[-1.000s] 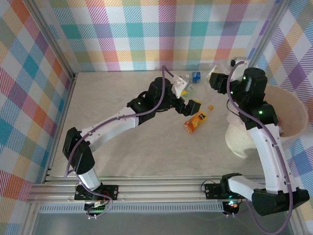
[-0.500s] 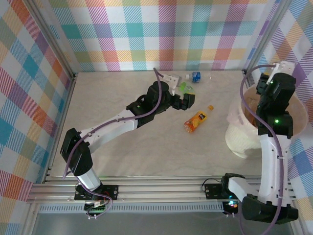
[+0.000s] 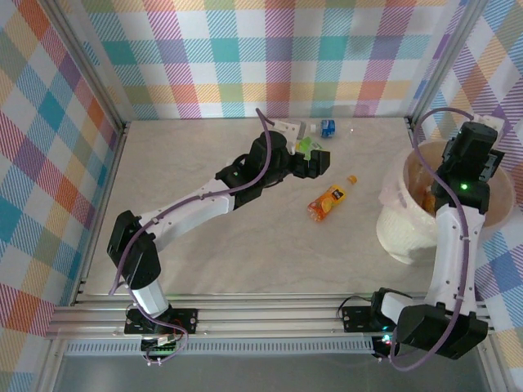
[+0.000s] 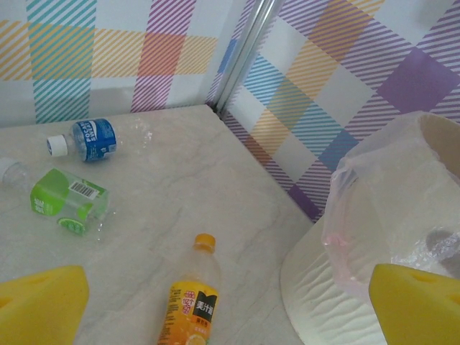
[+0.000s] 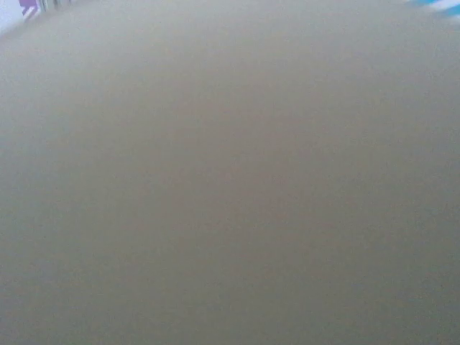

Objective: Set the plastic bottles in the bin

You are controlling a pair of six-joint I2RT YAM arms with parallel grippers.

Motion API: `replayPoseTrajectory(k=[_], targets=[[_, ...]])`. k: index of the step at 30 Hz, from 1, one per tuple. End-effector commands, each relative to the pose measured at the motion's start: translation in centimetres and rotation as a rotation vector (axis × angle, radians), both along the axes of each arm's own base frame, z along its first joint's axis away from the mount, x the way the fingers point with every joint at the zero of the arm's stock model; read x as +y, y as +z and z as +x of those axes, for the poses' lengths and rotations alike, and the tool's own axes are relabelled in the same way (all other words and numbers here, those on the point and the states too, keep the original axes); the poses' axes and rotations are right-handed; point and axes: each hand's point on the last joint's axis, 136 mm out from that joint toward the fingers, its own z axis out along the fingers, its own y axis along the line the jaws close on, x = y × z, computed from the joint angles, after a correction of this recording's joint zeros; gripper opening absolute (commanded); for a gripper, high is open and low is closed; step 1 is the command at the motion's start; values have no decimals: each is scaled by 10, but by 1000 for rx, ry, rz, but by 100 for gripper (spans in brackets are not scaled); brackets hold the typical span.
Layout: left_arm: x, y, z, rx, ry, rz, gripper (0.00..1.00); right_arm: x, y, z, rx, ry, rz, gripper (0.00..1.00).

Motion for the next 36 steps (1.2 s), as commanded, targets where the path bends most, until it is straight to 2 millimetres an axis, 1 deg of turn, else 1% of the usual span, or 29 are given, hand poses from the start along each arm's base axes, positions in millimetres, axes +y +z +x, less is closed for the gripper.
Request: replayPoseTrajectory(k=[1,4,6,13,17,20,21,22,23,24,26,27,30,34,36], targets=[[-1,9,1,-1,7,-24,100,1,-9,3,1,-5,61,69],[0,6,2,2,17,-15,100,3,-22,6,52,9,86,84],[0,5,3,2,23,-14,100,5,-25,8,62,25,97,90],[-1,2,5,3,28,-6,100,19,-21,14,26,106,142,94],[-1,-1,6,9,31,0,100,30,-32,23,41,165,202,96],[-1,-2,6,10,31,5,100,46,-45,34,58,247,294,97],[-2,-2,6,11,30,6,100,50,-48,37,56,262,323,97],[-1,-3,7,13,31,10,100,50,-51,38,54,256,336,97],[-2,-3,7,14,30,11,100,44,-54,37,55,217,338,95],[-2,-3,6,15,30,13,100,34,-56,34,58,154,322,95],[-1,-4,6,18,30,16,100,13,-58,28,65,41,255,94],[-1,-4,6,17,31,17,100,6,-59,26,73,8,220,94],[0,-6,7,20,36,22,100,-1,-63,27,84,-16,196,91],[-1,-4,6,18,33,16,100,-4,-62,30,53,-22,194,77],[-1,-4,6,20,32,17,100,-5,-62,31,57,-24,194,72]])
